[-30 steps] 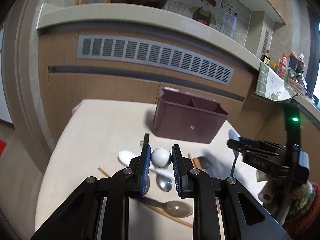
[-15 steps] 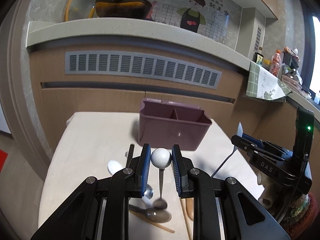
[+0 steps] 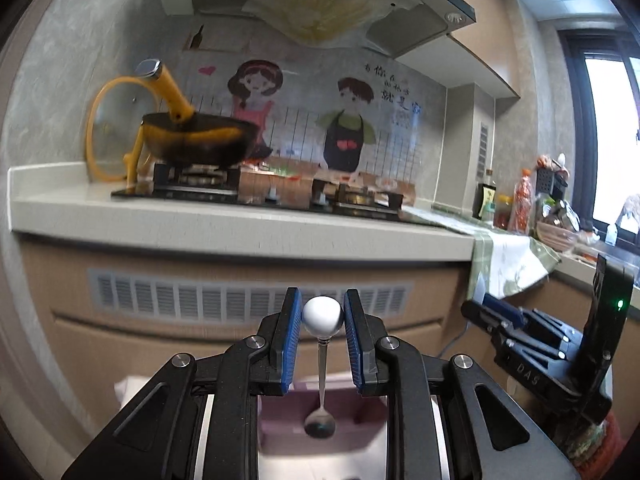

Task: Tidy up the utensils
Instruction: 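Lift both spoons and lower them handle-first into the maroon caddy with both tools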

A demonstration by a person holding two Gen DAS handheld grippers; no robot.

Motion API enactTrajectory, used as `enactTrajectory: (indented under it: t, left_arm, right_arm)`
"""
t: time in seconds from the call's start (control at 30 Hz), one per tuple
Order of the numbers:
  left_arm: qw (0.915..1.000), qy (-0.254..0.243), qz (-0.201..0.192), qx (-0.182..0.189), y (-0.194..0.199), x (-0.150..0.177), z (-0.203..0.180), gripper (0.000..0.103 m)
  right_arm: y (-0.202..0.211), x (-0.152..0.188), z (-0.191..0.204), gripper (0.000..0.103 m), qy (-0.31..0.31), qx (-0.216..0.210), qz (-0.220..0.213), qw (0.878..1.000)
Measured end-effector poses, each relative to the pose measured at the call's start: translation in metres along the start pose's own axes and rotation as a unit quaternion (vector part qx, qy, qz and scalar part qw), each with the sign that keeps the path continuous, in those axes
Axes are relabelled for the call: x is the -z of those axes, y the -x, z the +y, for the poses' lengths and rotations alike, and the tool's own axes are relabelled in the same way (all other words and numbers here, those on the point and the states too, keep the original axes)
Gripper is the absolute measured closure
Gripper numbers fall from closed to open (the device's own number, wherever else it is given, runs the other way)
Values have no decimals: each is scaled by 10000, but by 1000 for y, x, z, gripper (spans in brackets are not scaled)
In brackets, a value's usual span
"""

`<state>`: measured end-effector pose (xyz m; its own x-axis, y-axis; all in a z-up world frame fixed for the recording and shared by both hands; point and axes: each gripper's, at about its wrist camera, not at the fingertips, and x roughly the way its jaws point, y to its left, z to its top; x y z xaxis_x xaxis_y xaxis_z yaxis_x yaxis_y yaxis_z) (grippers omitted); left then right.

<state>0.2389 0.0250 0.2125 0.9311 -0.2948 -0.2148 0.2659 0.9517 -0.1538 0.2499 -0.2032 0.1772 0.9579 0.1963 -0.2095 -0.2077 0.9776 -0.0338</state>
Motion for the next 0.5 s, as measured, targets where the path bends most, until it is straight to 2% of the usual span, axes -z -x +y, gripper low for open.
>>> enactTrajectory:
  t: [0.17, 0.4, 0.5]
  left_arm:
    - [9995, 146, 265, 118, -50, 7, 24, 81]
    - [9928, 652, 975, 249, -128, 59, 56, 81]
    - [9891, 791, 1197, 318, -146, 79, 60, 81]
  right_arm:
    - [-45, 10, 0, 75, 93, 95, 180, 9997]
    - [-103, 54, 5, 75, 77, -34, 745, 9972]
    - [-121, 75, 12, 75, 254, -66, 984, 9948]
